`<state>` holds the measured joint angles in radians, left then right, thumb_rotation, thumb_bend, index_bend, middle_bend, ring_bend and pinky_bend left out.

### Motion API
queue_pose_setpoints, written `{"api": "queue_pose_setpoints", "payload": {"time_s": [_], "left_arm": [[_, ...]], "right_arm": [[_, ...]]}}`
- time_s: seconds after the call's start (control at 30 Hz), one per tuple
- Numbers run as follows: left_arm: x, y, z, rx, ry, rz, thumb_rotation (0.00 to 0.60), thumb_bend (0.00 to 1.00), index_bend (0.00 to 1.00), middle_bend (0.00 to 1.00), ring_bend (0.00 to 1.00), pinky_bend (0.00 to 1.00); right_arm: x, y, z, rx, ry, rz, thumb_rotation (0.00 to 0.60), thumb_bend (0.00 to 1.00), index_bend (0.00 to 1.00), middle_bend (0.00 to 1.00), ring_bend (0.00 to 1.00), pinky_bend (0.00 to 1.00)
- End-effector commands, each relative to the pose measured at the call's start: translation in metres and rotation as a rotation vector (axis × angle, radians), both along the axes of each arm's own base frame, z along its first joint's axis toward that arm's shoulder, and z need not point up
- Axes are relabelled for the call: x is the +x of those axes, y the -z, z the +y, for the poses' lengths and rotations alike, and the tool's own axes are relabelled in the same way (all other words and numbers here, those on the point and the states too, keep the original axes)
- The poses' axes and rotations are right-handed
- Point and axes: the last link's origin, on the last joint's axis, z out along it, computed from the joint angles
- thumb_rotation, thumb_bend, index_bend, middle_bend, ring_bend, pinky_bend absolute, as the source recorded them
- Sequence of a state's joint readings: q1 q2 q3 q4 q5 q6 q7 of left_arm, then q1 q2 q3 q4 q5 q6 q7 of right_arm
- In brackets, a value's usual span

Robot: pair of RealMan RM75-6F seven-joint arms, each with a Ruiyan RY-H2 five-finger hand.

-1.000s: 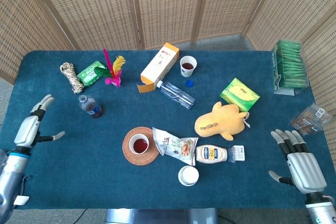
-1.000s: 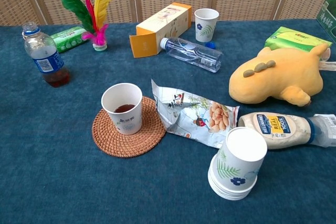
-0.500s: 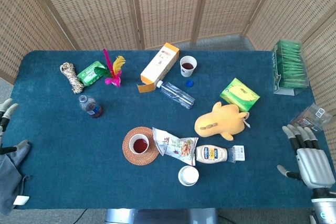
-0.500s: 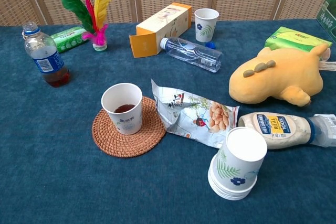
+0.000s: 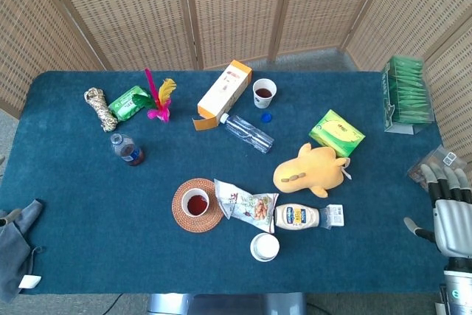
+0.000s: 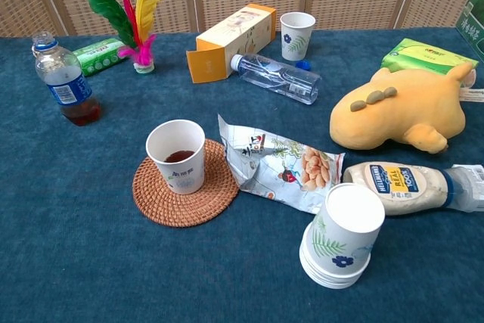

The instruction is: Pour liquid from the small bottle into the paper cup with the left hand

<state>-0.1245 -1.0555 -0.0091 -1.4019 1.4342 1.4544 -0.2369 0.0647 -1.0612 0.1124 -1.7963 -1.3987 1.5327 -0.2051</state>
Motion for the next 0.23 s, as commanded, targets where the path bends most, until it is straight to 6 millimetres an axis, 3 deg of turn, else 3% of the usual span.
{"api": "queue_pose_setpoints", "payload": {"time_s": [0.03, 0.23], "left_arm": [[0.0023, -0.0006, -0.0017, -0.002, 0.002, 0.004, 0.600, 0.15, 0.00, 0.00, 0.00, 0.00], [0.0058, 0.0014, -0.0050, -0.013, 0.002, 0.011, 0.600, 0.15, 0.00, 0.00, 0.00, 0.00]], "right_arm": [[0.0002, -0.0002, -0.0002, -0.017, -0.007, -0.006, 0.600, 0.00, 0.00, 0.00, 0.00, 0.00], [-0.0012, -0.0007, -0.0007, -0.027, -0.011, -0.010, 0.600, 0.00, 0.00, 0.00, 0.00, 0.00]]}}
